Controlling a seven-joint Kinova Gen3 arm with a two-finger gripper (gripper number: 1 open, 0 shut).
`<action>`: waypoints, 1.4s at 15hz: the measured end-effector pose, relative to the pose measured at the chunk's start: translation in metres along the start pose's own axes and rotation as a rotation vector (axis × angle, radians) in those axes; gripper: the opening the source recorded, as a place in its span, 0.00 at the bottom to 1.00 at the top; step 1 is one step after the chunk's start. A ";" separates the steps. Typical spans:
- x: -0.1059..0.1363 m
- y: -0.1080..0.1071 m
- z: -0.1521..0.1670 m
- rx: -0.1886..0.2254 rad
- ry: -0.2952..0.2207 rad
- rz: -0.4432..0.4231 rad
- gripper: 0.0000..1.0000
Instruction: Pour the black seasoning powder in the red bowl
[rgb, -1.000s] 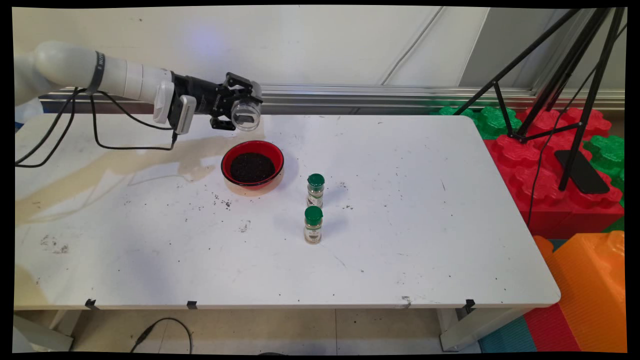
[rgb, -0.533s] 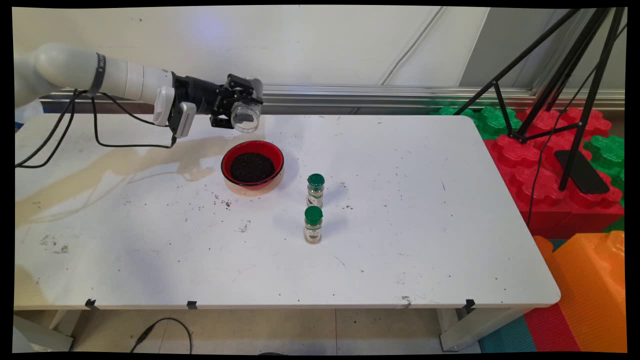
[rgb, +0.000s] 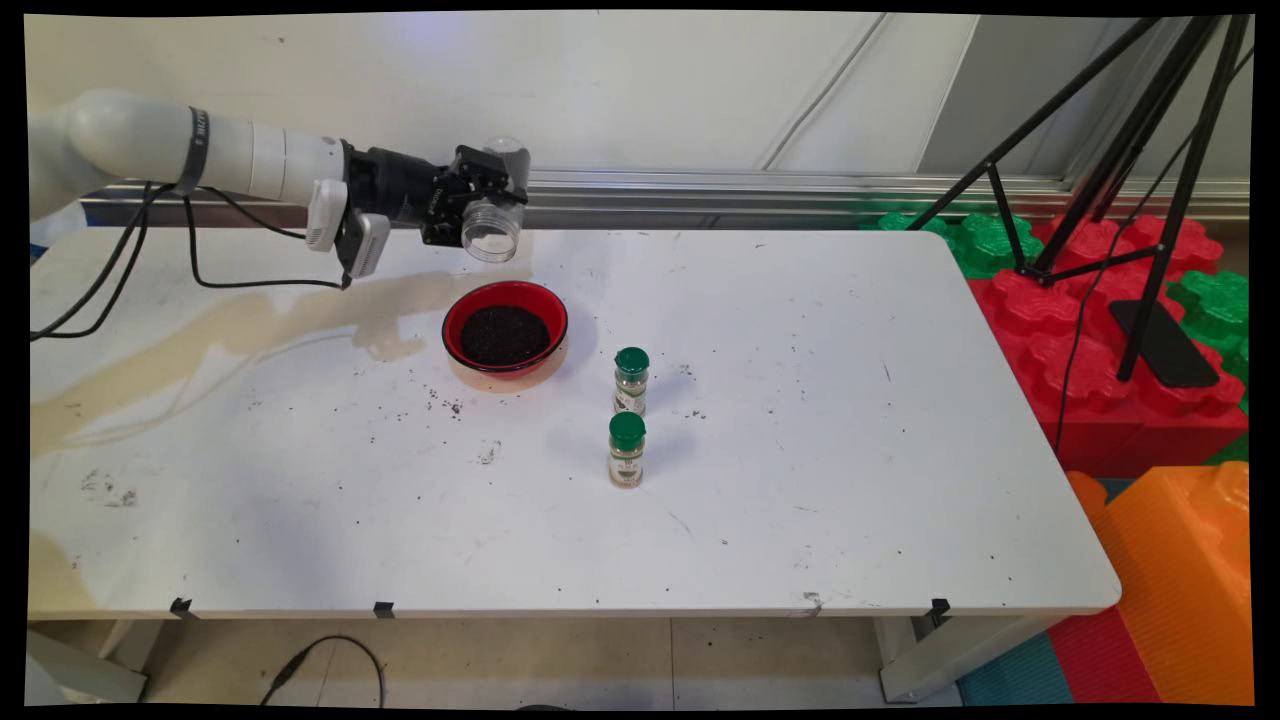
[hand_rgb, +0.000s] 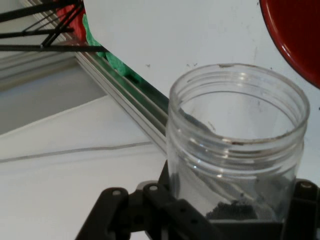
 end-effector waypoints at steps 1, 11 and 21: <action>0.000 0.000 -0.001 0.004 -0.003 0.019 0.00; 0.004 -0.002 -0.003 0.029 -0.018 0.152 0.00; 0.010 -0.005 -0.003 0.048 -0.024 0.290 0.00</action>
